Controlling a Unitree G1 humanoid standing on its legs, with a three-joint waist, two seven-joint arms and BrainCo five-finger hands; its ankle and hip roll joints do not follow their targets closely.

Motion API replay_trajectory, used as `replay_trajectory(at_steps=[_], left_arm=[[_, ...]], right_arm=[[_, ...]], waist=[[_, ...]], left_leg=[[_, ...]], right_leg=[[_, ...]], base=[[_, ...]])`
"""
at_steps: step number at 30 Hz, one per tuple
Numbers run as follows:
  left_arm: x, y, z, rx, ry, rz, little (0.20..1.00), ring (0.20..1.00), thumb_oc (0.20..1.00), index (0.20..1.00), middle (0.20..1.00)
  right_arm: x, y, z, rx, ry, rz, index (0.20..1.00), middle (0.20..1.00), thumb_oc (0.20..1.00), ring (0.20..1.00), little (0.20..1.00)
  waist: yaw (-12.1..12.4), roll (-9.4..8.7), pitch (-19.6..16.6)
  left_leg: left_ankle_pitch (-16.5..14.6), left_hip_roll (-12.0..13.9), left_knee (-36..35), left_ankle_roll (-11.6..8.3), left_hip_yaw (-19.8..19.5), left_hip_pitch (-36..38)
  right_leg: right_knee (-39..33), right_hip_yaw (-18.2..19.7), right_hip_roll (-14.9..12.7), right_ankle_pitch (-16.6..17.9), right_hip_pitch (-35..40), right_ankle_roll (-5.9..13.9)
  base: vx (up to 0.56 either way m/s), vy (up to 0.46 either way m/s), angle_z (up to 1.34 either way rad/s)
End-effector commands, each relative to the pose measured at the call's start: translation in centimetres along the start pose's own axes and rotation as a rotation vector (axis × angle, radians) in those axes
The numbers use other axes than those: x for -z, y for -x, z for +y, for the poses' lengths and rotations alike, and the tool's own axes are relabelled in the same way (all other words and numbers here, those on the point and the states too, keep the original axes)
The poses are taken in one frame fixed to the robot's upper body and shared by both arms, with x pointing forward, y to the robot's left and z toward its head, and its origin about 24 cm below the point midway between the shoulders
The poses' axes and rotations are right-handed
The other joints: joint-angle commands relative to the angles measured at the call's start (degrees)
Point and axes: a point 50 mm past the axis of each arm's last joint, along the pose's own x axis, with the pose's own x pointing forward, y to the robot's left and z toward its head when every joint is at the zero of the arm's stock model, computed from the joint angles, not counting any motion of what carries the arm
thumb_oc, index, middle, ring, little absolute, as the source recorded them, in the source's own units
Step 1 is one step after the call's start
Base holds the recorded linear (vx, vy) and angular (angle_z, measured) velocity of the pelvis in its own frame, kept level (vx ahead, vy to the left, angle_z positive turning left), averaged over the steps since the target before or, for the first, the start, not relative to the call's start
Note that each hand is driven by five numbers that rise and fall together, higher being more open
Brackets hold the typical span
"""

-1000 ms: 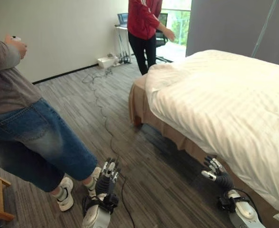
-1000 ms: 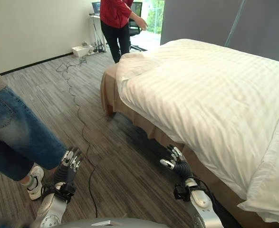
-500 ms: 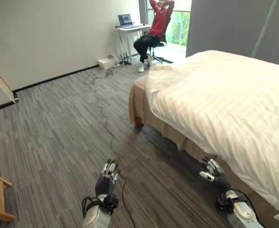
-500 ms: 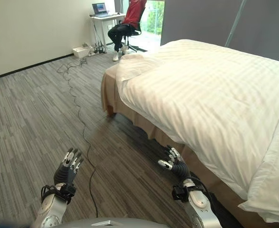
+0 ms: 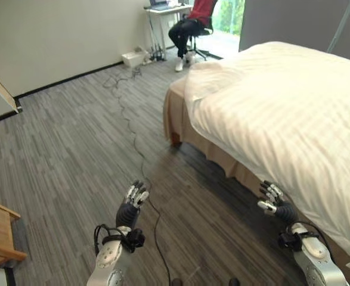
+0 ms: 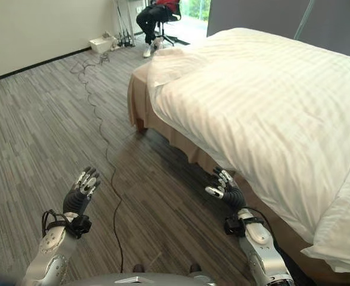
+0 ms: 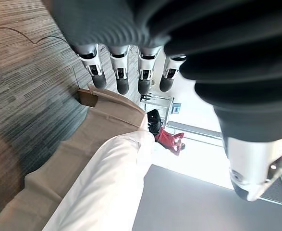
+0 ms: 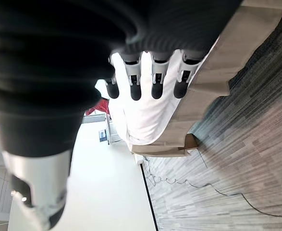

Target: Making the bed.

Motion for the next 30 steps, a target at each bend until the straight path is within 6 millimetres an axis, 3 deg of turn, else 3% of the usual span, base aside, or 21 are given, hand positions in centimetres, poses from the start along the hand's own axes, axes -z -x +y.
replay_trajectory(at_steps=[1,5,8,11,13,15,16,17,18,19,21,22,23,25,28,29,30], left_arm=[[-2.9,-1.6,0.4,0.025,-0.094,-0.123,1.0,1.0,1.0,1.0,1.0],[-2.2,-2.1,0.6,0.0,-0.106,-0.093,1.0,1.0,1.0,1.0,1.0],[-2.8,-2.1,0.2,0.032,-0.131,-0.114,1.0,1.0,1.0,1.0,1.0],[-4.0,-2.5,-0.6,0.084,-0.188,-0.161,1.0,1.0,1.0,1.0,1.0],[-4.4,-3.0,-1.5,0.129,-0.204,-0.175,1.0,1.0,1.0,1.0,1.0],[-4.8,-3.2,-2.5,0.191,-0.232,-0.181,1.0,1.0,1.0,1.0,1.0],[-4.2,-3.1,-2.7,0.184,-0.182,-0.156,1.0,1.0,1.0,1.0,1.0],[-4.2,-3.1,-2.7,0.184,-0.181,-0.156,1.0,1.0,1.0,1.0,1.0],[-3.9,-2.9,-3.0,0.211,-0.175,-0.143,1.0,1.0,1.0,1.0,1.0],[-4.1,-2.8,-3.1,0.237,-0.181,-0.148,1.0,1.0,1.0,1.0,1.0],[-4.1,-2.8,-3.1,0.237,-0.181,-0.148,1.0,1.0,1.0,1.0,1.0],[-4.3,-3.0,-3.1,0.236,-0.182,-0.158,1.0,1.0,1.0,1.0,1.0],[-4.5,-3.3,-3.3,0.226,-0.179,-0.167,1.0,1.0,1.0,1.0,1.0],[-4.5,-3.4,-3.5,0.231,-0.173,-0.169,1.0,1.0,1.0,1.0,1.0],[-4.9,-3.6,-4.3,0.283,-0.165,-0.182,1.0,1.0,1.0,1.0,1.0],[-5.8,-4.1,-4.6,0.307,-0.21,-0.21,1.0,1.0,1.0,1.0,1.0],[-6.4,-4.2,-4.9,0.32,-0.213,-0.232,1.0,1.0,1.0,1.0,1.0]], right_arm=[[-3.9,-1.7,0.7,-0.077,0.058,-0.16,1.0,1.0,1.0,1.0,1.0],[-3.6,-2.0,1.9,-0.16,0.141,-0.129,1.0,1.0,1.0,1.0,1.0],[-2.9,-2.6,3.3,-0.222,0.108,-0.099,1.0,1.0,1.0,1.0,1.0],[-3.4,-3.3,4.0,-0.278,0.187,-0.107,1.0,1.0,1.0,1.0,1.0],[-4.1,-3.7,4.2,-0.281,0.222,-0.137,1.0,1.0,1.0,1.0,1.0],[-4.6,-4.1,4.6,-0.273,0.21,-0.166,1.0,1.0,1.0,1.0,1.0],[-4.1,-4.4,6.1,-0.315,0.151,-0.158,1.0,1.0,1.0,1.0,1.0],[-4.1,-4.4,6.1,-0.315,0.152,-0.158,1.0,1.0,1.0,1.0,1.0],[-3.8,-4.2,6.1,-0.339,0.14,-0.14,1.0,1.0,1.0,1.0,1.0],[-3.6,-4.0,5.7,-0.351,0.174,-0.119,1.0,1.0,1.0,1.0,1.0],[-3.5,-4.0,5.7,-0.351,0.175,-0.118,1.0,1.0,1.0,1.0,1.0],[-3.5,-4.0,5.5,-0.344,0.181,-0.114,1.0,1.0,1.0,1.0,1.0],[-3.3,-4.0,5.1,-0.313,0.169,-0.107,1.0,1.0,1.0,1.0,1.0],[-3.4,-3.9,5.0,-0.303,0.167,-0.11,1.0,1.0,1.0,1.0,1.0],[-4.0,-3.1,4.4,-0.296,0.194,-0.137,1.0,1.0,1.0,1.0,1.0],[-4.0,-2.7,3.2,-0.248,0.194,-0.132,1.0,1.0,1.0,1.0,1.0],[-4.0,-2.5,2.8,-0.234,0.171,-0.129,1.0,1.0,1.0,1.0,1.0]], waist=[[1.2,-1.49,1.8],[1.6,-2.08,2.0],[3.0,-2.82,2.5],[3.9,-2.75,2.3],[3.9,-2.48,2.5],[3.4,-1.9,3.5],[2.8,-0.35,5.1],[2.8,-0.24,4.9],[1.9,-0.02,4.9],[1.4,-0.06,4.9],[1.1,0.15,5.0],[0.9,-0.47,5.1],[-0.7,-0.66,4.9],[-1.1,-0.21,5.0],[-2.1,0.04,3.8],[-3.5,1.38,3.3],[-3.7,1.14,3.8]], left_leg=[[-4.1,-0.6,4.6,1.2,1.4,0.5],[-4.2,-0.7,4.6,1.18,1.3,0.3],[-5.1,-0.8,5.6,1.62,1.9,0.0],[-5.4,-1.8,5.7,2.51,0.7,-0.2],[-5.7,-3.1,5.6,3.7,-1.4,0.2],[-6.0,-4.4,5.9,5.29,-3.5,0.9],[-7.1,-5.2,5.3,7.03,-7.0,4.0],[-7.0,-5.1,5.3,7.0,-6.9,3.7],[-7.6,-5.4,4.9,6.68,-9.4,4.9],[-9.0,-5.7,4.1,5.97,-10.8,6.6],[-9.1,-5.5,4.0,5.93,-11.1,6.9],[-9.7,-5.9,3.6,5.63,-11.4,7.6],[-11.7,-5.3,2.6,4.29,-13.2,11.0],[-12.4,-4.4,2.7,3.69,-13.6,12.1],[-13.1,-2.6,6.6,2.36,-12.9,12.4],[-5.8,-0.7,21.6,-1.33,-10.7,7.7],[-2.4,0.4,30.5,-2.66,-8.7,4.3]], right_leg=[[6.5,-4.6,-0.9,-4.8,-0.9,-0.36],[6.1,-4.6,-1.2,-4.6,-0.9,-0.1],[5.8,-4.7,-1.8,-3.3,-1.0,0.94],[9.7,-5.1,-3.1,-3.4,-1.9,2.07],[17.8,-4.6,-4.2,-2.3,-4.2,2.58],[29.9,-2.4,-4.7,2.3,-8.2,1.99],[42.8,-0.6,-1.8,2.0,-16.4,-0.23],[42.6,-0.7,-1.7,2.2,-16.7,-0.28],[38.7,0.7,2.9,-1.0,-20.3,-0.7],[31.8,-0.6,3.5,-1.2,-22.0,-0.53],[31.6,-0.9,3.6,-1.2,-21.5,-0.58],[26.0,-2.0,3.3,-0.4,-23.0,-0.21],[15.4,-2.4,3.5,2.4,-23.9,1.1],[14.3,-2.6,3.4,3.0,-22.9,1.41],[17.5,-2.6,5.0,0.9,-20.9,-0.2],[14.2,-4.1,6.2,-0.7,-15.4,-2.87],[12.6,-4.4,6.1,-1.0,-12.9,-4.03]], base=[[0.03,0.028,-0.03],[0.01,0.002,-0.01],[0.03,0.073,-0.05],[0.03,0.11,-0.09],[0.04,0.184,0.31],[0.15,0.279,0.83],[0.2,0.278,1.03],[0.35,0.193,0.93],[0.39,-0.028,0.43],[0.4,-0.029,0.47],[0.17,-0.032,0.68],[0.42,-0.115,1.21],[0.54,-0.141,1.09],[0.33,-0.088,0.7],[0.45,-0.145,0.23],[0.7,-0.248,-0.07],[0.53,-0.206,-0.15]])
